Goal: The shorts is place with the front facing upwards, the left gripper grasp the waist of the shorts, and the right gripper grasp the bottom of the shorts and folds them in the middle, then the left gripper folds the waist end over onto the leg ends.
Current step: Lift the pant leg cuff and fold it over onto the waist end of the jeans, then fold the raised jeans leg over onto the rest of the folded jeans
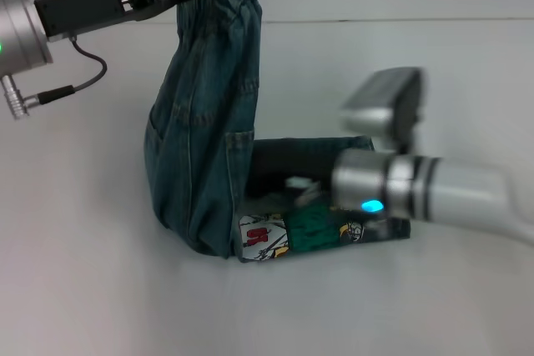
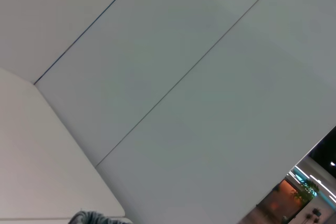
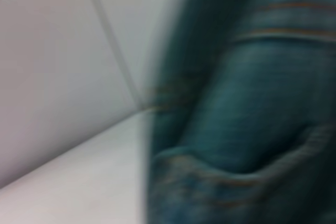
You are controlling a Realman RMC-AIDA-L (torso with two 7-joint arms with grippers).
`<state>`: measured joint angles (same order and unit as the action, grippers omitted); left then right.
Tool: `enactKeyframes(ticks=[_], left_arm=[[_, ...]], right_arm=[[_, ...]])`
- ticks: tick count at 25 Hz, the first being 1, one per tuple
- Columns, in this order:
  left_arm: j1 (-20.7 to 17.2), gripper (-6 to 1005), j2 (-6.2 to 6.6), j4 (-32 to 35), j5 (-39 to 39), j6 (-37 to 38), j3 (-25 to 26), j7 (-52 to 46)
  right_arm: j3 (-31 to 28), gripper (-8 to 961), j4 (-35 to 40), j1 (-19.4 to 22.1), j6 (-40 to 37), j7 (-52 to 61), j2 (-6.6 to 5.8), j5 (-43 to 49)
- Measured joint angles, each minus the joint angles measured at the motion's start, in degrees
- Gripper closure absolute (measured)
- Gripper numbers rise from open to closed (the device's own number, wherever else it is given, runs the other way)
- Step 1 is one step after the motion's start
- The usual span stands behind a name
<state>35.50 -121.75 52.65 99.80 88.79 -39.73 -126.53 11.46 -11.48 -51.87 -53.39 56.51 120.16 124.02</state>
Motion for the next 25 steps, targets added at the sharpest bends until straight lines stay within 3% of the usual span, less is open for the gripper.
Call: enactKeyframes(ticks=[8, 14, 19, 21, 23, 25], left_arm=[[0.24, 874, -0.15, -2.2, 0.16, -0.12, -0.78, 2.08], [1.18, 848, -1.53, -6.07, 0.14, -1.41, -2.54, 5.84], [3.73, 827, -2.17, -12.94, -0.29, -5.01, -12.0, 12.29], [5.01, 818, -2.28, -15.43, -0.28, -6.83, -15.58, 13.99], [6.83, 810, -2.41, -19.0, -0.02, -12.68, -22.71, 14.61], [7.26, 801, -2.45, -19.93, -0.02, -14.45, -25.13, 14.5]], right_arm=[[-4.3, 950, 16.41, 10.79, -14.57, 6.73, -0.37, -5.28], [-7.53, 950, 24.88, 18.22, -30.23, 13.55, -0.73, -24.71], [-7.59, 947, 26.08, 20.94, -32.05, 16.28, -1.17, -34.33], [-7.59, 947, 25.87, 21.54, -31.88, 16.72, -1.21, -35.62], [-7.59, 947, 25.67, 21.96, -31.87, 16.8, -1.04, -35.97], [-7.59, 947, 25.58, 22.11, -31.85, 16.81, -0.94, -36.0]])
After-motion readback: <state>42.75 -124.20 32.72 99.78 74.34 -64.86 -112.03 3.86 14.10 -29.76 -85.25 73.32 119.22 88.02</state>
